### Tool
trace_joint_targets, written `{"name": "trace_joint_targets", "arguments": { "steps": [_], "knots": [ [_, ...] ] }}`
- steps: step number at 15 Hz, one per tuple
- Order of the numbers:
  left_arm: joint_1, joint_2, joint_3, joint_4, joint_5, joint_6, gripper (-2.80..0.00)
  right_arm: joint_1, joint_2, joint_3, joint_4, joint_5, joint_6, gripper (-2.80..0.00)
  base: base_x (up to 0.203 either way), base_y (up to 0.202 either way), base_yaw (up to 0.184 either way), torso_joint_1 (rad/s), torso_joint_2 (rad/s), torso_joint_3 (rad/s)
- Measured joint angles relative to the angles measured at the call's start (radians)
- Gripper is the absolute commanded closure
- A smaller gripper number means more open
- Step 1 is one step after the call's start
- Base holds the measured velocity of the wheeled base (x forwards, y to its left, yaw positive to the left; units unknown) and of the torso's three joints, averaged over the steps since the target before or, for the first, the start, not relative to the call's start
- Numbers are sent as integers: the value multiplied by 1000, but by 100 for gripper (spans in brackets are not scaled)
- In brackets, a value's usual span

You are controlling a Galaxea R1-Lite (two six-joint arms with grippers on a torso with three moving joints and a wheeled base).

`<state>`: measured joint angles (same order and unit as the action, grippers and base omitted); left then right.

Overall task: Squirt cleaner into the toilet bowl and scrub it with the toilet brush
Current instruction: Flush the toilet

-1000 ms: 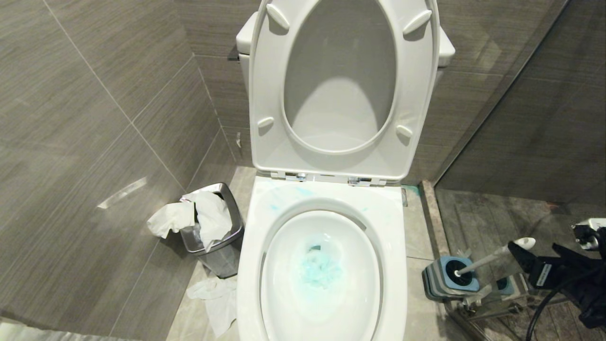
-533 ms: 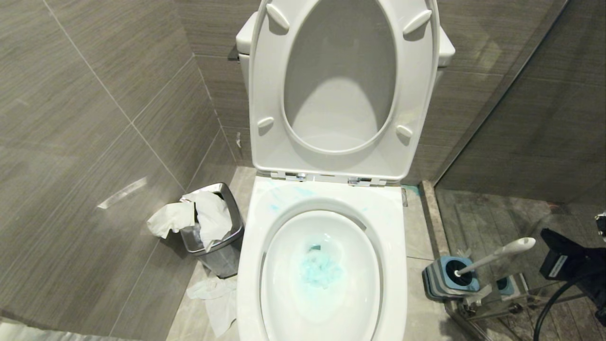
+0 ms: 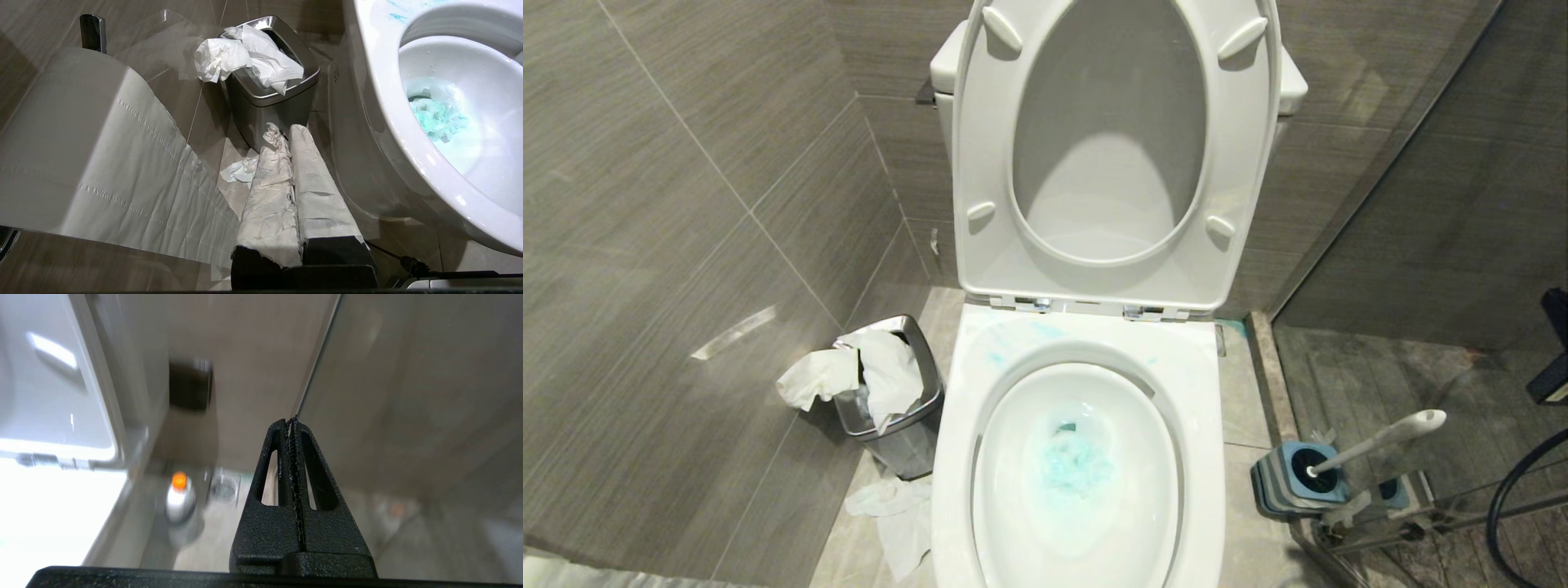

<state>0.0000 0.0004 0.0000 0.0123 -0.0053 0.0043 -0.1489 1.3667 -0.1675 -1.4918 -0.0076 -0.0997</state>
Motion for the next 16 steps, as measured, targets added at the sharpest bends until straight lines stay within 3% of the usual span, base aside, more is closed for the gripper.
{"name": "trace_joint_targets", "arguments": {
  "steps": [5, 10, 16],
  "knots": [
    [0, 0, 0, 0, 0, 0, 0, 0, -302, -110, 308, 0, -9, 0, 0, 0, 0, 0, 0, 0],
    [0, 0, 0, 0, 0, 0, 0, 20, -641, -272, 835, 0, -9, 0, 0, 0, 0, 0, 0, 0],
    [0, 0, 0, 0, 0, 0, 0, 95, -944, -279, 1219, -7, -9, 0, 0, 0, 0, 0, 0, 0]
  ]
}}
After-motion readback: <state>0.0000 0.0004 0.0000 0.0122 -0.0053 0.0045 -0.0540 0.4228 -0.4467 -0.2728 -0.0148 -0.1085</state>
